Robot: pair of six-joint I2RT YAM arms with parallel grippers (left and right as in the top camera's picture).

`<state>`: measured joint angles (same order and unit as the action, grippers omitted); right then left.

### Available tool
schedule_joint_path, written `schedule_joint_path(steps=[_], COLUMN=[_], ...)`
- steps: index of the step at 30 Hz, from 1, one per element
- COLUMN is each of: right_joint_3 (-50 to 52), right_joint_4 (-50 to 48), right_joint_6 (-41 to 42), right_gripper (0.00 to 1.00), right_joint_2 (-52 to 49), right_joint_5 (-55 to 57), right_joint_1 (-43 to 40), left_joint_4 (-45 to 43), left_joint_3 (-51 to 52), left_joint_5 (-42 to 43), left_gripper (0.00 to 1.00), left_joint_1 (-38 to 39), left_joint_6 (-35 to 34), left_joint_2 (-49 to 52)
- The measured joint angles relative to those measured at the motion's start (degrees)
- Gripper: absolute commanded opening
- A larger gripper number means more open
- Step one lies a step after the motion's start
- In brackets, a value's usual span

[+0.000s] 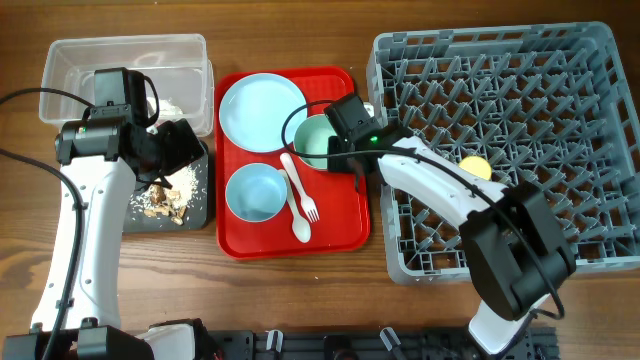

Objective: Sort waste into correct bins and load items into the dishwasher rack
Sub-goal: 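Grasp the mint-green bowl with the right gripper and set it in the rack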

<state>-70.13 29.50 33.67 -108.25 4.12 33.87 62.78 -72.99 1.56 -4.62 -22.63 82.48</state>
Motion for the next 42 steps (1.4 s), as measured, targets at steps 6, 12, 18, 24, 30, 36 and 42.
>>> schedule_joint_path(steps=[6,12,18,24,30,36,42], right_joint_3=[0.0,0.0,0.0,0.2,0.1,0.1,0.1], right_joint_4=[-0.2,0.9,-2.9,-20.5,-31.7,-41.0,-40.2], right_joint_6=[2.1,0.0,-12.8,-37.3,-64.0,-72.6,-69.4], right_gripper=[0.05,0.04,0.04,0.04,0.04,0.05,0.04], right_joint_2=[-0.7,3.0,21.9,24.6,16.2,4.7,0.5], right_joint_5=[0.4,1.0,9.6,27.1,40.4,49.4,54.3], right_joint_1=[-0.1,-2.5,-4.8,-8.6,-13.8,-13.9,-13.0], left_joint_4=[0.0,0.0,0.0,-0.1,-0.2,-0.3,-0.2], left_joint_3=[0.0,0.0,0.0,0.0,0.0,0.0,0.0], left_joint_5=[0.0,0.0,0.0,0.0,0.0,0.0,0.0], left_gripper=[0.88,0.88,0.87,0.88,0.88,0.87,0.87], left_joint_1=[0.0,0.0,0.0,0.0,0.0,0.0,0.0], left_joint_6=[0.0,0.0,0.0,0.0,0.0,0.0,0.0], left_joint_2=[0.0,0.0,0.0,0.0,0.0,0.0,0.0])
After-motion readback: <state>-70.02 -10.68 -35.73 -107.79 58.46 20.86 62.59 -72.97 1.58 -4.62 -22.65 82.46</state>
